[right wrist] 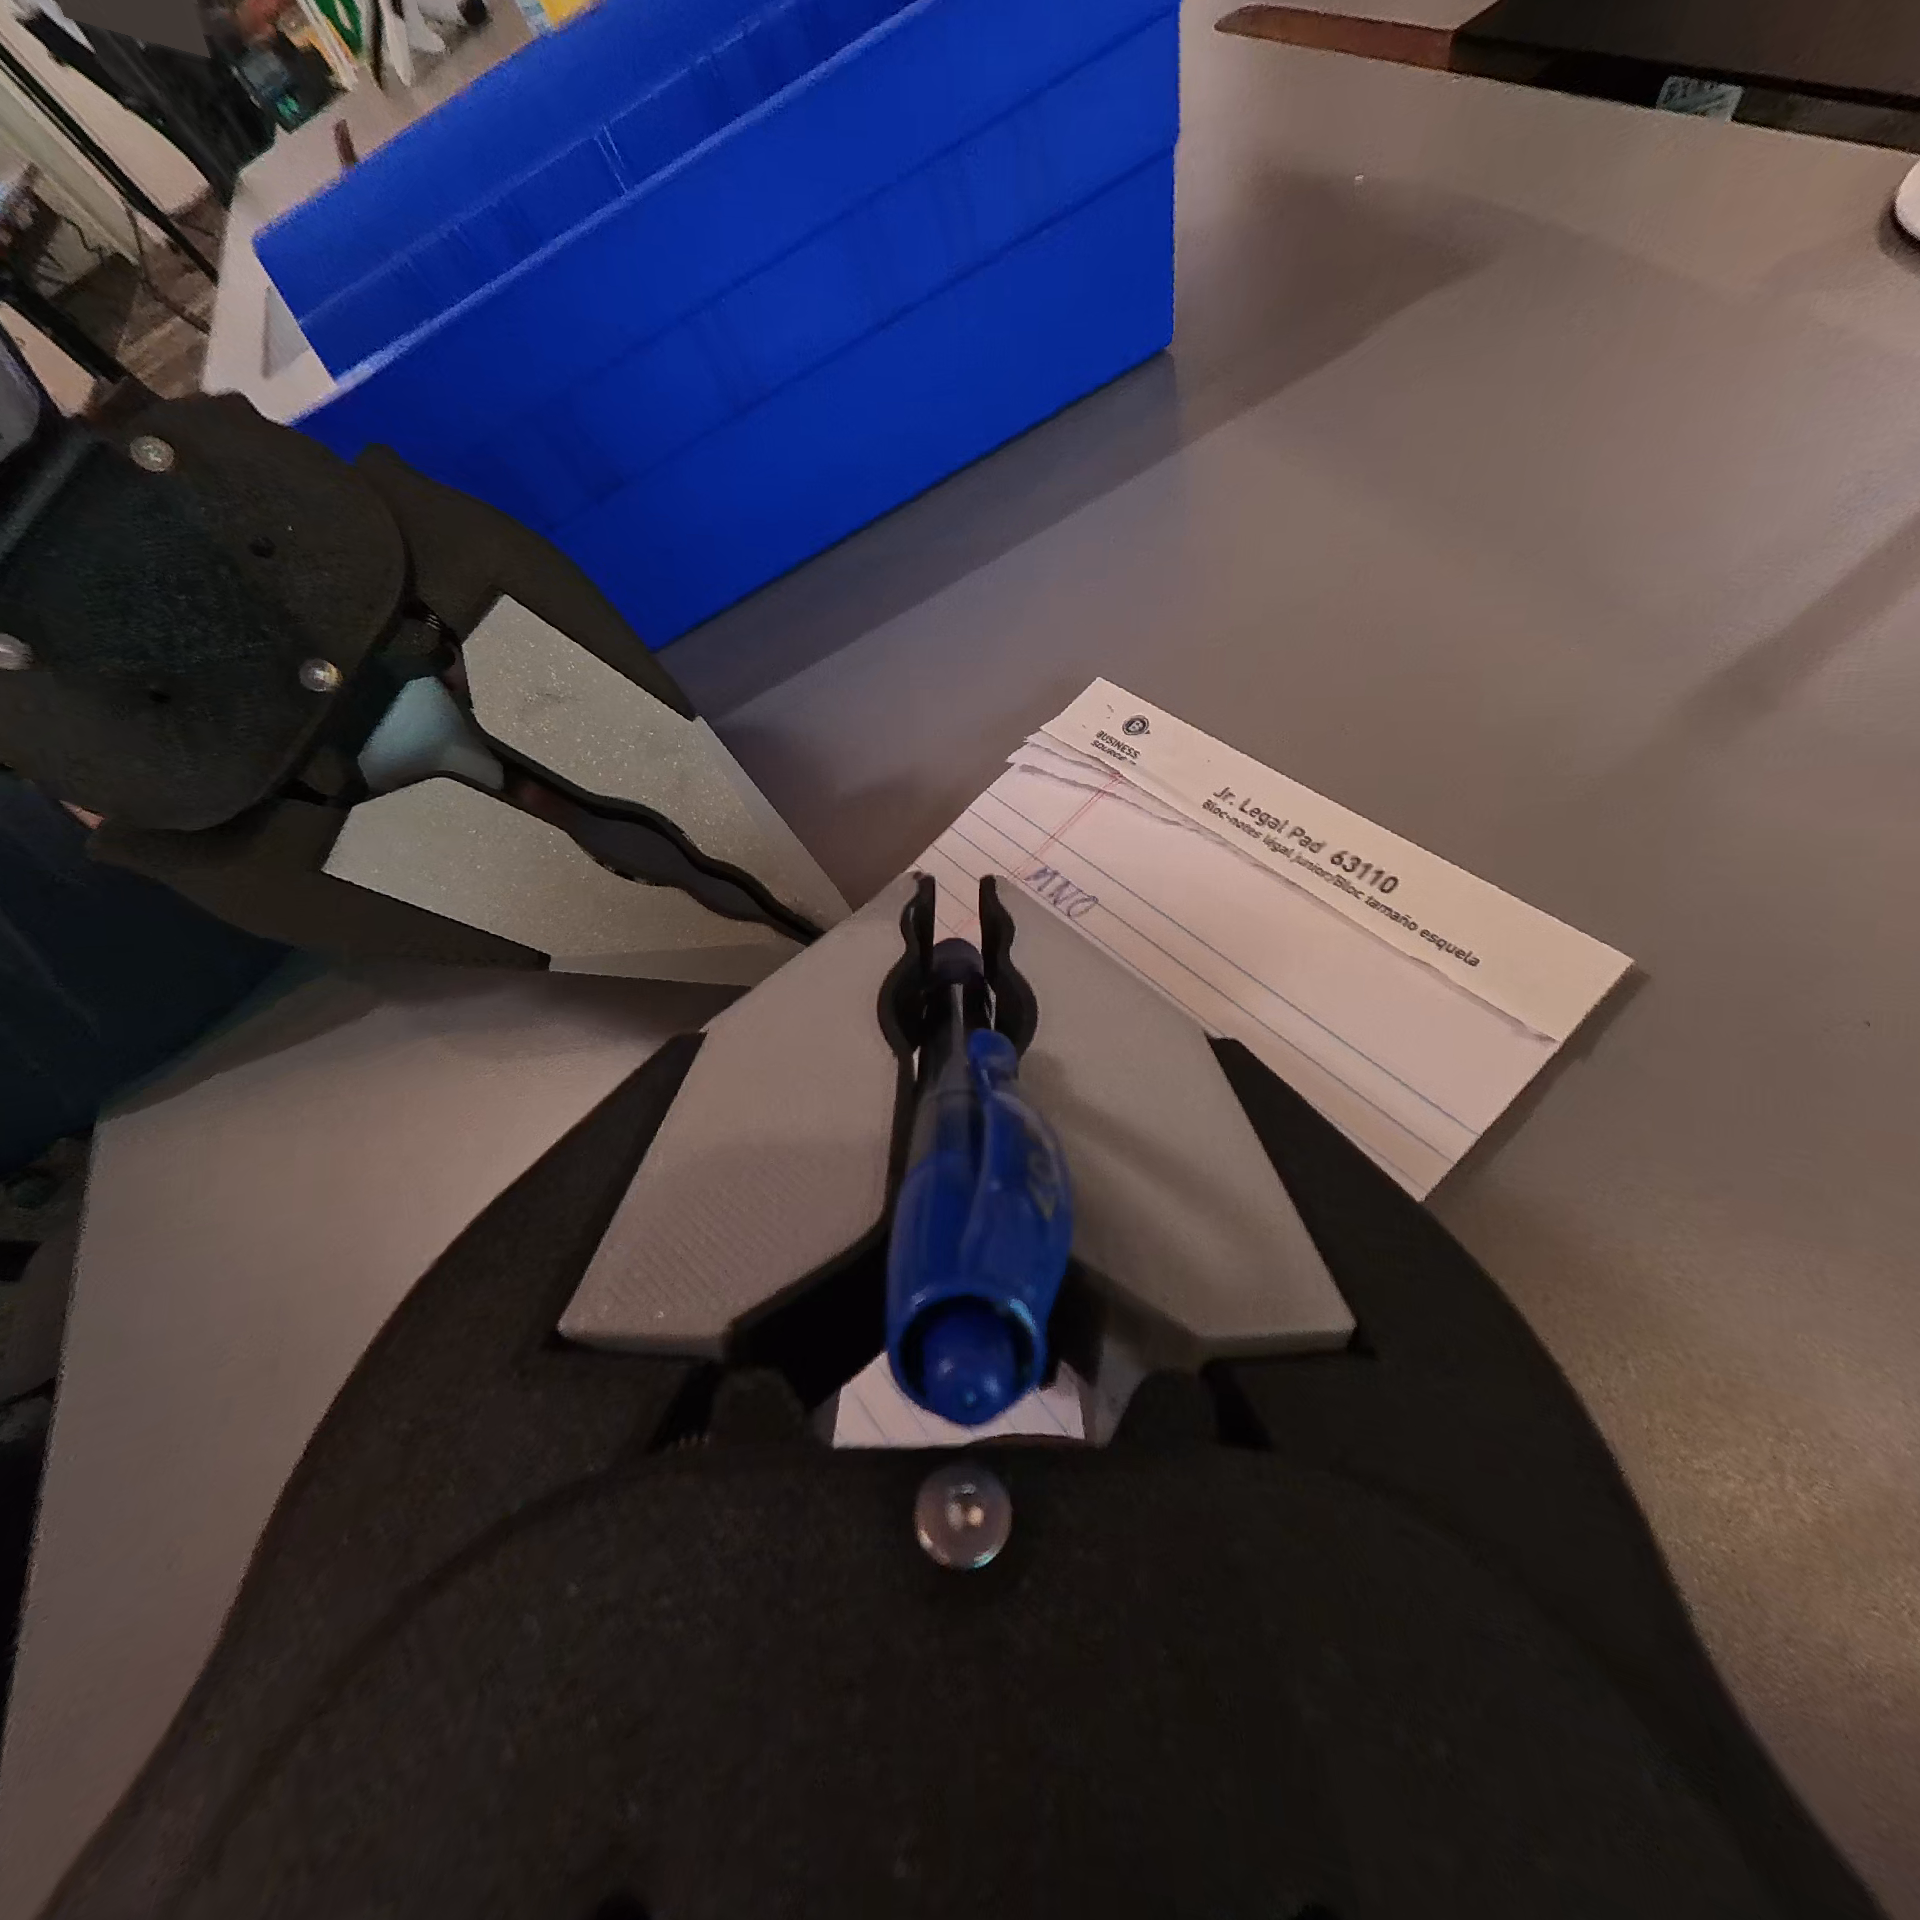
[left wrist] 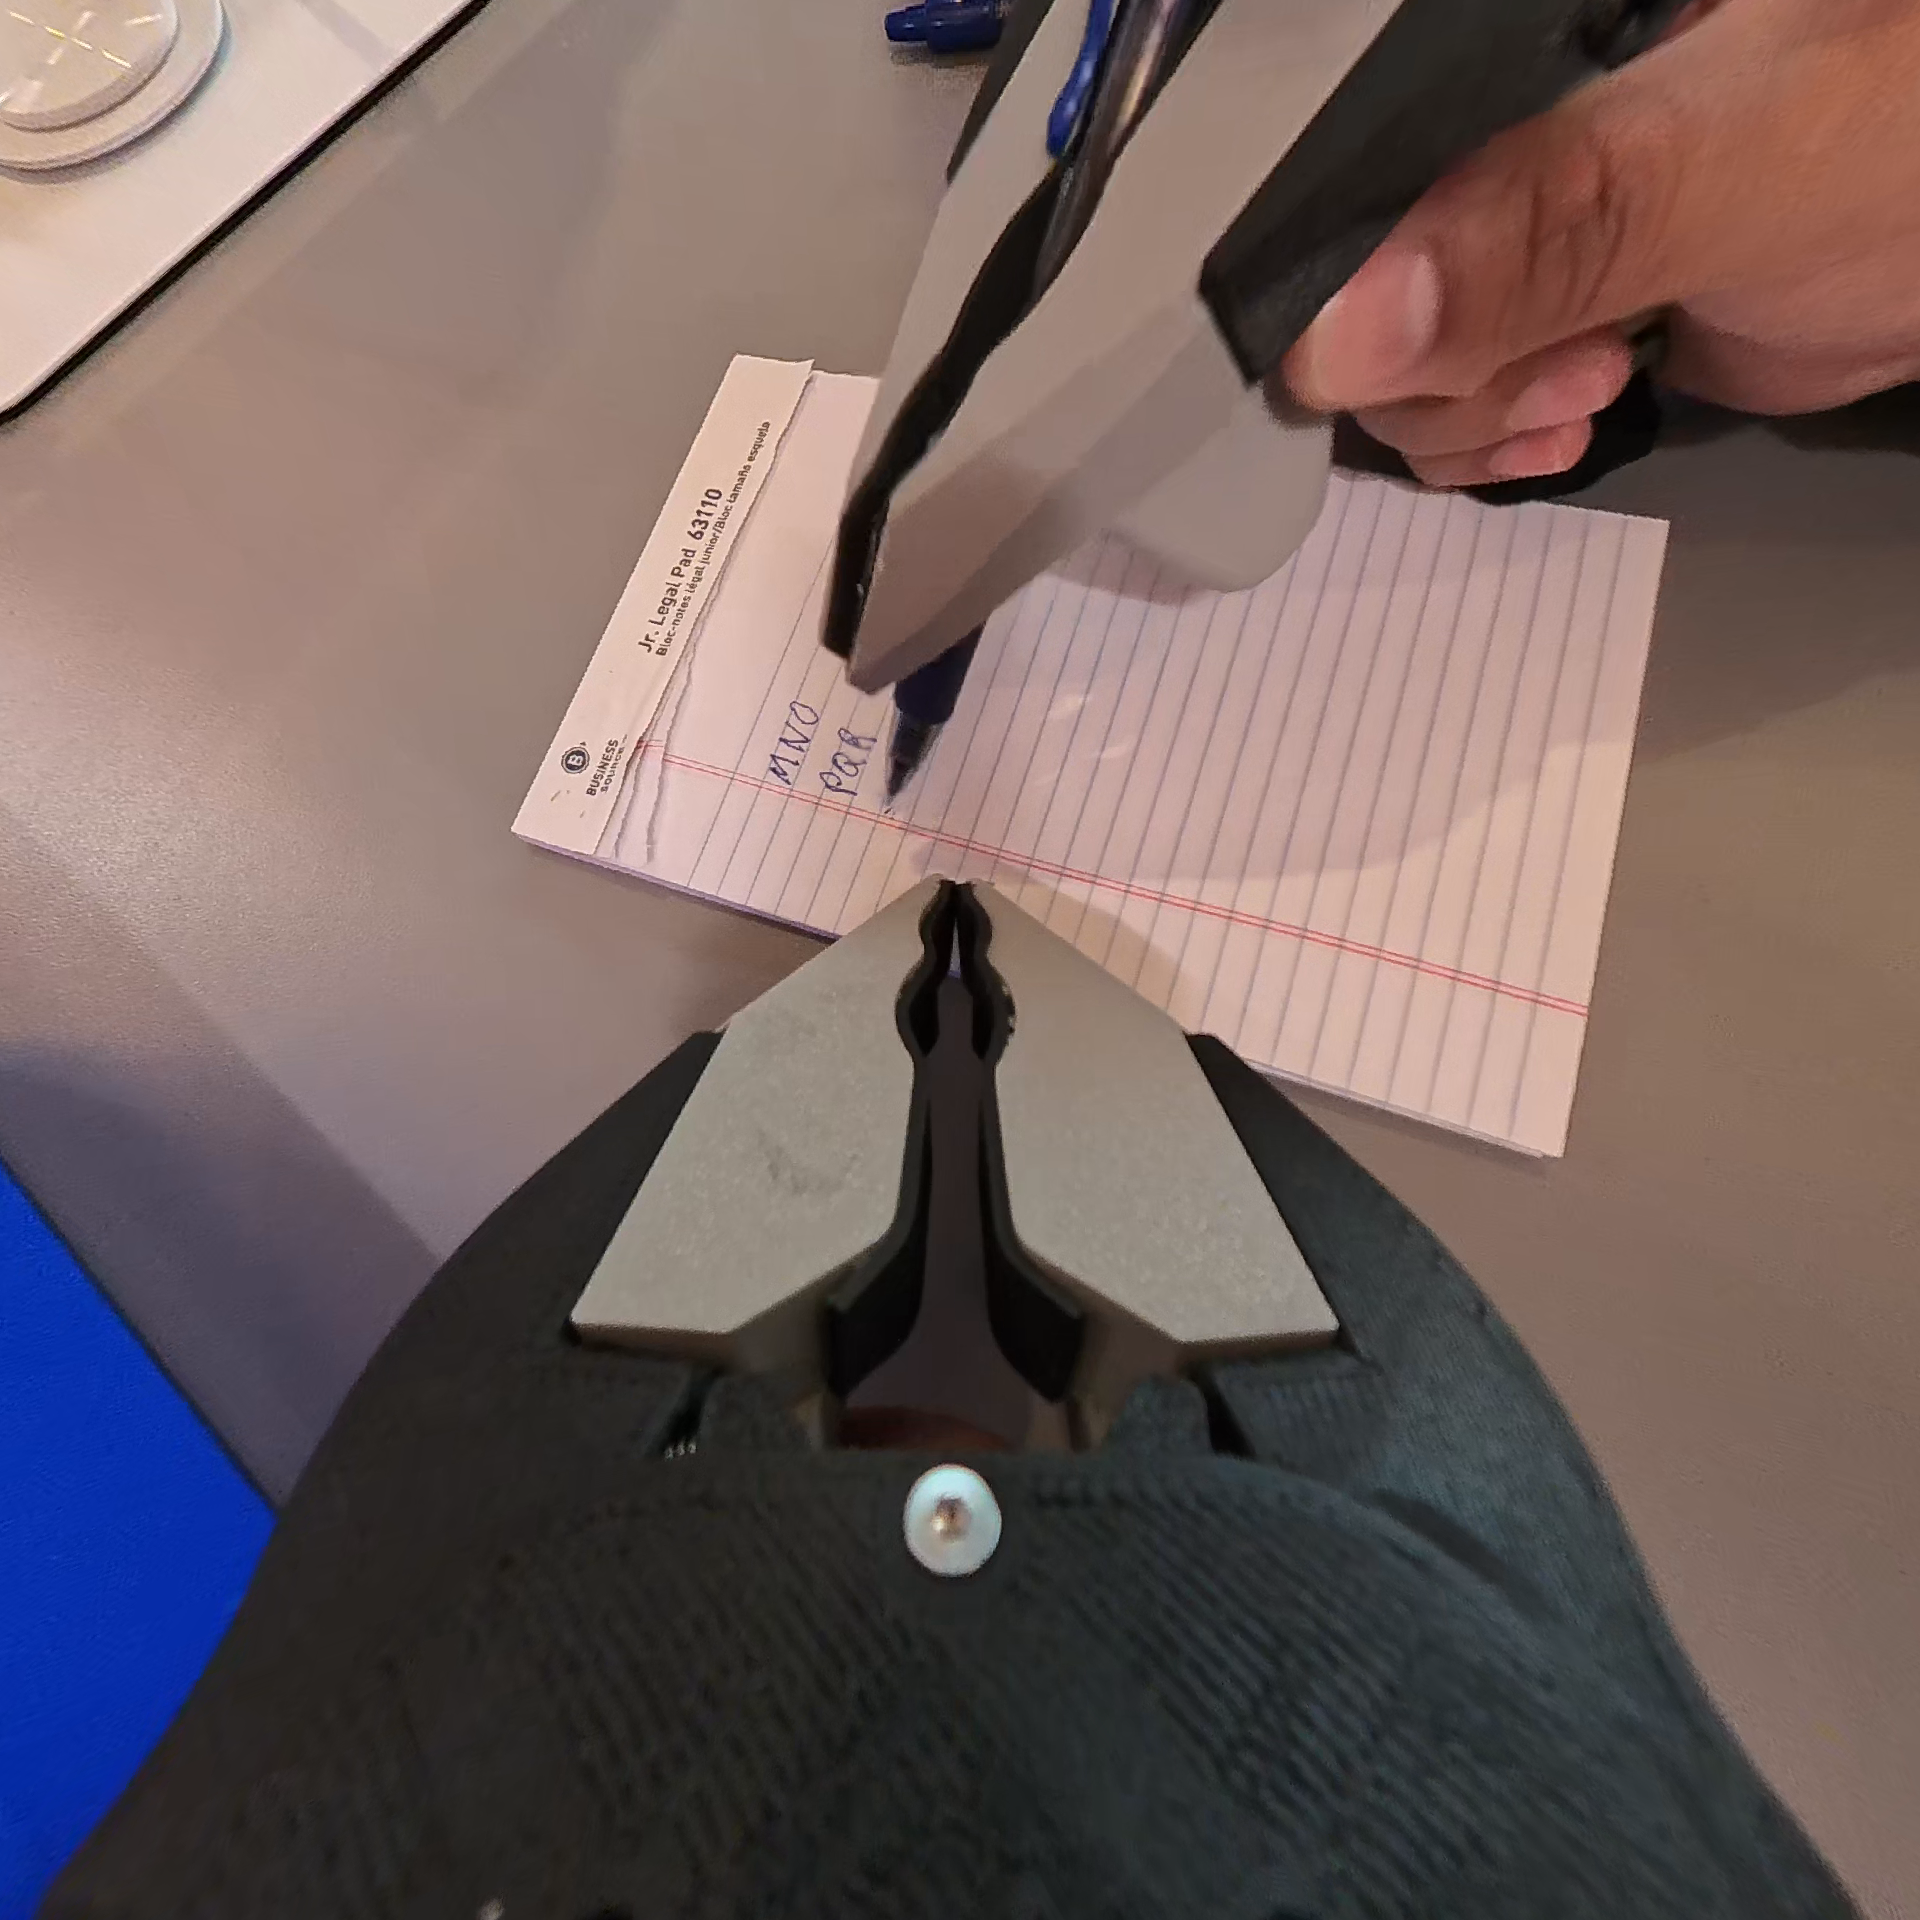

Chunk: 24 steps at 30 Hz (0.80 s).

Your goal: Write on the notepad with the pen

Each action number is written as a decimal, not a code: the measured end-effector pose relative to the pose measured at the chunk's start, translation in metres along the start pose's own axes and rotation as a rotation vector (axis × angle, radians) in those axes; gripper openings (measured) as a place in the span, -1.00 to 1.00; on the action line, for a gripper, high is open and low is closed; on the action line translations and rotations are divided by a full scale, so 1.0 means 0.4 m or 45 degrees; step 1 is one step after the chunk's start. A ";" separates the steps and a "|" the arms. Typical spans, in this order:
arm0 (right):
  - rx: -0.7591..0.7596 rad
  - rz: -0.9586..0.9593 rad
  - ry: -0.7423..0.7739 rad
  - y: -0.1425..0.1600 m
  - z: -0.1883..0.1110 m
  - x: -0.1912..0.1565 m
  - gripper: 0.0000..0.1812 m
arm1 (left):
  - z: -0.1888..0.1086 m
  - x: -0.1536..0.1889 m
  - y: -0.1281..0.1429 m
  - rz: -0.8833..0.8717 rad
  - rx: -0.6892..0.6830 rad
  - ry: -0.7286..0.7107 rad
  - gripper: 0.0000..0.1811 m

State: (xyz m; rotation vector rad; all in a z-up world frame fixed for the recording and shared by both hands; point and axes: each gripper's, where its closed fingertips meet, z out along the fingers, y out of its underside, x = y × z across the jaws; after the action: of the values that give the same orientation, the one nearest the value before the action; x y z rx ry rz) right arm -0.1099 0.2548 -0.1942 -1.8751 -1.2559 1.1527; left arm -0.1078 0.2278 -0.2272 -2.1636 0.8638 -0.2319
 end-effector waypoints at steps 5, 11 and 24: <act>0.122 0.102 -0.116 -0.033 -0.039 -0.007 -0.94 | 0.000 0.000 -0.001 0.019 -0.005 -0.009 -1.00; 0.247 0.019 -0.337 -0.086 -0.101 -0.085 -0.95 | -0.009 0.030 -0.031 0.002 0.095 0.104 -1.00; 0.276 -0.114 -0.676 -0.089 -0.157 -0.204 -0.95 | -0.116 0.142 -0.154 -0.103 0.473 0.551 -0.78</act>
State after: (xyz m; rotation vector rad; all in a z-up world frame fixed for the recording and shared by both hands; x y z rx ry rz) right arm -0.0824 0.1919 -0.1096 -1.3836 -1.3998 1.7303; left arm -0.0531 0.1917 -0.1570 -1.8242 0.8846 -0.8560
